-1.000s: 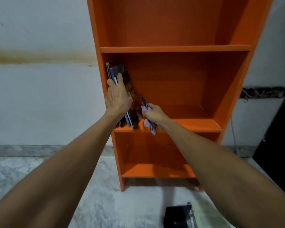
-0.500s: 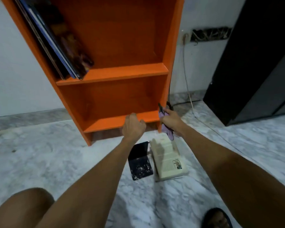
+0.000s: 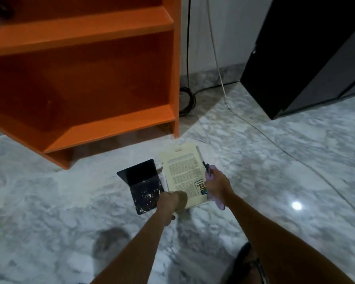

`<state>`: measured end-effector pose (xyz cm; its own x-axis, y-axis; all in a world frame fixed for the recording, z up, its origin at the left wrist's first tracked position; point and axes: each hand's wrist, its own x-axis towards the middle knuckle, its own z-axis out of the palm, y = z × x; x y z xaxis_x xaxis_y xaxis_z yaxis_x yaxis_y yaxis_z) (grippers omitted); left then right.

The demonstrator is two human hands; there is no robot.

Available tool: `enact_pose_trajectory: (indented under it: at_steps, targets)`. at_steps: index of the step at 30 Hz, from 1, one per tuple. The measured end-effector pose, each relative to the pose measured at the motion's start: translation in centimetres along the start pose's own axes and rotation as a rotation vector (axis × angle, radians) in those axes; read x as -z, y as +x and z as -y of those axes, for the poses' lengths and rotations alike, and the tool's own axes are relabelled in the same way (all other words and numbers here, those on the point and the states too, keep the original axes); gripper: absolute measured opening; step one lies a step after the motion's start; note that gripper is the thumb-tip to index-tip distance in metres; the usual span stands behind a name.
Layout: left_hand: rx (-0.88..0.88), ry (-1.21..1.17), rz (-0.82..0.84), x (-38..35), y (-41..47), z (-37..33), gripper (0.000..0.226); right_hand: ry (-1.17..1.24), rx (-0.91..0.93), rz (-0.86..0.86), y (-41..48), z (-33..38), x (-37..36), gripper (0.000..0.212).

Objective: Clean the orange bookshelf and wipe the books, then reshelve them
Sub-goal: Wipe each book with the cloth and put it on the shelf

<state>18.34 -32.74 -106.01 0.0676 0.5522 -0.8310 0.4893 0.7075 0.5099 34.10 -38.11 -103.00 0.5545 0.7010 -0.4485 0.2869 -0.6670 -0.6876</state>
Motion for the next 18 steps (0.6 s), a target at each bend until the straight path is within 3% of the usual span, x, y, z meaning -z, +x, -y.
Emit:
enact_pose_trajectory:
  at_steps: [2,7,13,18]
  targets:
    - [0.036,-0.050,0.025,-0.4,0.3,0.0,0.041,-0.005,-0.017,0.021,0.8,-1.2,-0.7,0.020]
    - [0.084,-0.162,0.085,-0.3,1.1,-0.3,0.038,0.081,-0.106,0.033,0.7,-0.5,-0.2,0.010]
    - [-0.048,-0.351,0.175,-0.3,1.0,-0.7,0.037,0.181,-0.179,0.093,1.9,-2.3,-0.2,0.039]
    - [-0.132,-0.368,0.279,1.0,-0.7,-2.1,0.042,0.281,-0.300,0.173,-0.2,-1.3,1.1,0.023]
